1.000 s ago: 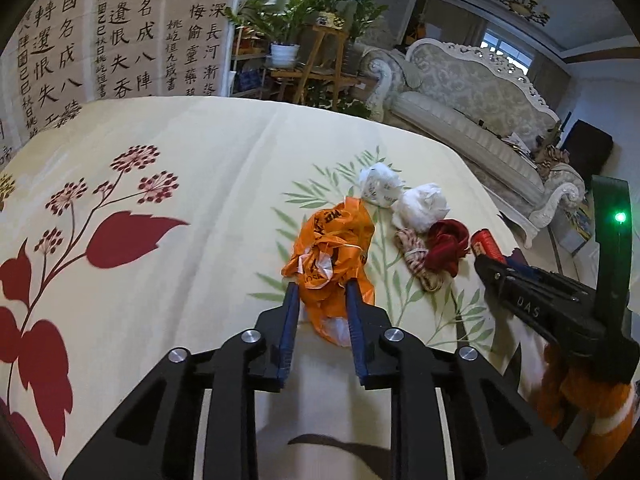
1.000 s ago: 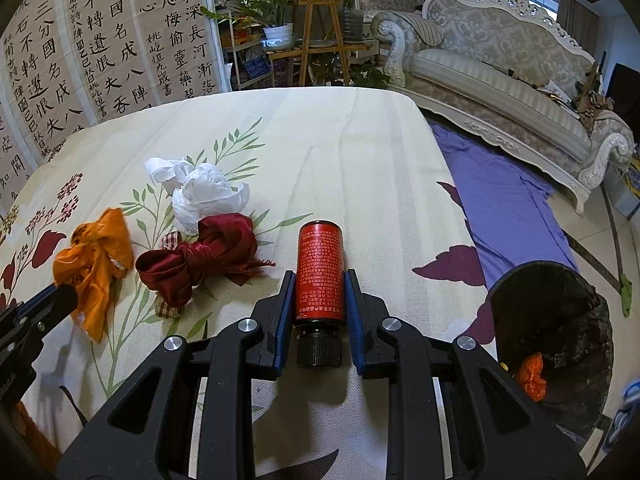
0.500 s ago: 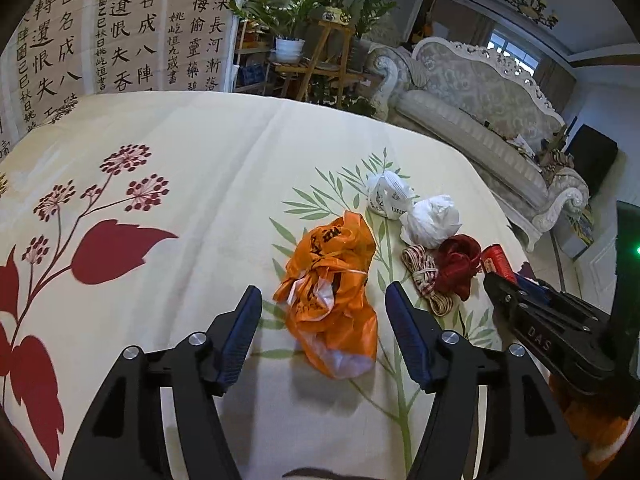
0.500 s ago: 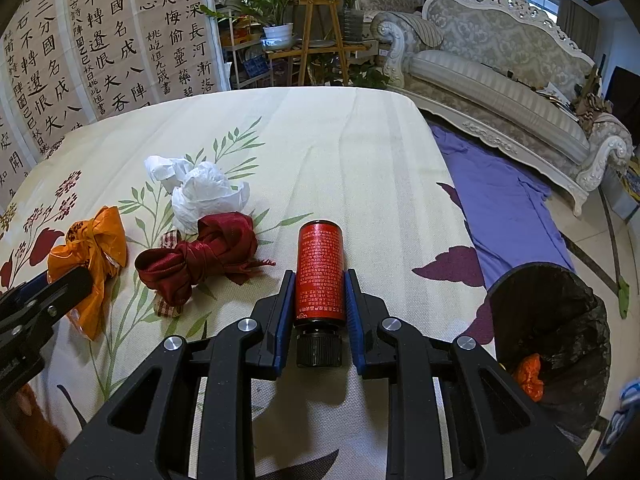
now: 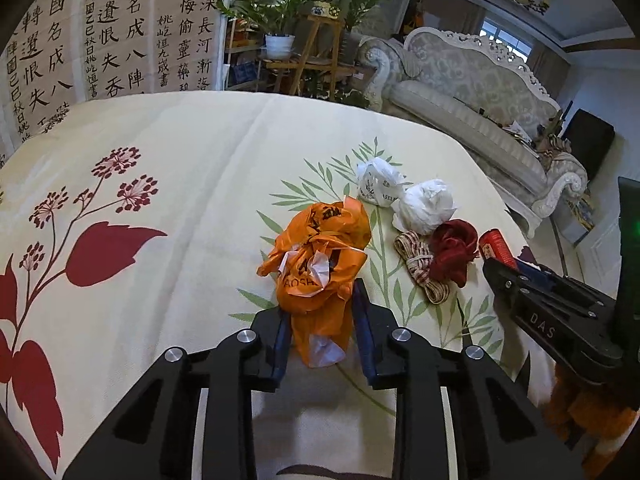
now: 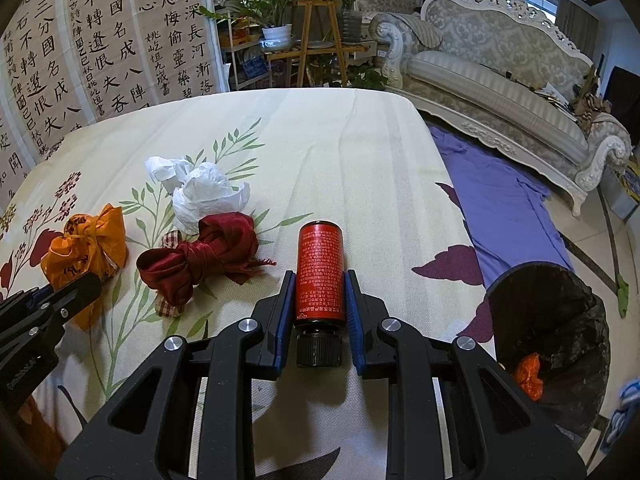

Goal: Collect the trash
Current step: 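Carry the orange bag and red can over the black bin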

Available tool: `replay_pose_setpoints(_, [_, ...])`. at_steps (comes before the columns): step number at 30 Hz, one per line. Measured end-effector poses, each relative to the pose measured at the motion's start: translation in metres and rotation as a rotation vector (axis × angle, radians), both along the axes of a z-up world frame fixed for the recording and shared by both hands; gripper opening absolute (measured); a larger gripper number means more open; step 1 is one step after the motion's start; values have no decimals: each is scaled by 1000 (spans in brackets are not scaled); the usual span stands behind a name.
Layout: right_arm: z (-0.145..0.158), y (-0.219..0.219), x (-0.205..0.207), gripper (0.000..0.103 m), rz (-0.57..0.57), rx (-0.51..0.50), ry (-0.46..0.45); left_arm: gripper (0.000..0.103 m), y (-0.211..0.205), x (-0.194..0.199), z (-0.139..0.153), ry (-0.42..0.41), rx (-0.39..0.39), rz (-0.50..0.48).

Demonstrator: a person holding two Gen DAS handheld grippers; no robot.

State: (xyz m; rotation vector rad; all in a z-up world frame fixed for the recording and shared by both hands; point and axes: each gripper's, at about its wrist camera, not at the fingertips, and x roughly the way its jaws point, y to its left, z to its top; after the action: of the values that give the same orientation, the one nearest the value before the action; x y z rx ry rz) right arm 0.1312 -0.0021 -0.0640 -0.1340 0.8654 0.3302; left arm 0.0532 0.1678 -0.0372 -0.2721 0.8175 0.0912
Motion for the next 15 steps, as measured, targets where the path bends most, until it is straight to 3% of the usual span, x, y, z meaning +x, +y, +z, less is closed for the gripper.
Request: replay_pose_setpoints(15, [16,-31,-43,23,-21,23,-45,29,-36,-33,24,-84,6,-47])
